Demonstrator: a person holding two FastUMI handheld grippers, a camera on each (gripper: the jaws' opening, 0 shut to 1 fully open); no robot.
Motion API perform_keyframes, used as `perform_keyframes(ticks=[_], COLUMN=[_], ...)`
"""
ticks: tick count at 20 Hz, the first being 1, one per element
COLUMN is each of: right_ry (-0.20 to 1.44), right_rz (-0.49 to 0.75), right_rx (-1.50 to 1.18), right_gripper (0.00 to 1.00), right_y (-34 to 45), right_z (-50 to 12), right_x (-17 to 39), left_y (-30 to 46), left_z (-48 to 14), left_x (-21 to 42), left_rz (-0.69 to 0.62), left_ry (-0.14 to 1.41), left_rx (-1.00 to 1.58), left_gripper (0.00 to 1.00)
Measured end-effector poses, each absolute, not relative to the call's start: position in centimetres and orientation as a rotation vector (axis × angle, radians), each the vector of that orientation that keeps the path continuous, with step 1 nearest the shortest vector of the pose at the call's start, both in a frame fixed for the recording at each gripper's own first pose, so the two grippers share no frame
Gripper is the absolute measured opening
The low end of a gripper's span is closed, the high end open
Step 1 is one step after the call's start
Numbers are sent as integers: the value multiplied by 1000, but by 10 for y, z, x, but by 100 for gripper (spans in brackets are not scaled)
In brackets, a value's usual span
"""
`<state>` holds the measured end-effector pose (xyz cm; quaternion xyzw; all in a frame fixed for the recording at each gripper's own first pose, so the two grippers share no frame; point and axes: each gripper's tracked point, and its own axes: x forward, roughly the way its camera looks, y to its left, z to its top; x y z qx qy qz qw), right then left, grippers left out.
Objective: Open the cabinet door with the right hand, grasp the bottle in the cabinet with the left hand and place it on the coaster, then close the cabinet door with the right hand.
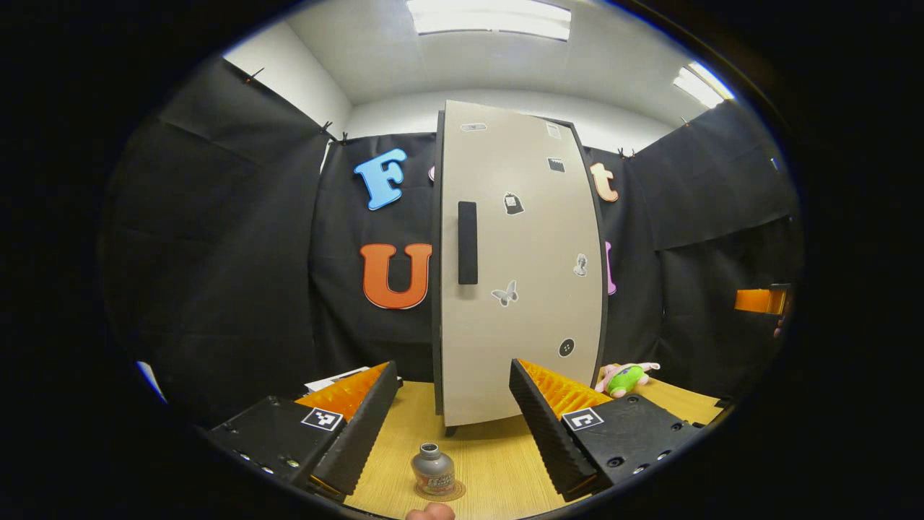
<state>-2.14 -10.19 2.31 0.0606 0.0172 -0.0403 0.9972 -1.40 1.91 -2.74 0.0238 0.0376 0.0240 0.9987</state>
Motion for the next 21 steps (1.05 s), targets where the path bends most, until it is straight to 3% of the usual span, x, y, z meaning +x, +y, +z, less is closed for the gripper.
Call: perform_keyframes(ticks=[6, 7, 8, 9, 12, 14, 15, 18, 21], right_ry=[25, 27, 26, 24, 25, 21, 15, 0, -12], right_rz=[-62, -67, -64, -61, -51, -52, -53, -52, -49], right_rx=[110, 105, 102, 105, 122, 126, 126, 127, 135], right_gripper=[99, 94, 99, 94, 99, 94, 100, 100, 94], right_y=[-99, -100, -99, -99, -98, -99, -100, -101, -103], right_z=[27, 25, 26, 25, 25, 27, 27, 29, 30], right_x=[-23, -24, -25, -25, -26, -27, -29, -33, -37], left_y=[18, 18, 18, 17, 18, 17, 16, 12, 8], left_z=[-27, -26, -27, -26, -26, -26, -24, -23, -23], left_x=[-20, -21, -21, -22, -25, -25, -26, -28, -30], left_rz=[55, 56, 56, 57, 59, 58, 56, 50, 44], left_ry=[77, 77, 78, 78, 79, 78, 76, 70, 77], left_rx=[56, 57, 59, 61, 61, 60, 60, 61, 52], left_gripper=[94, 94, 94, 94, 94, 94, 94, 94, 94])
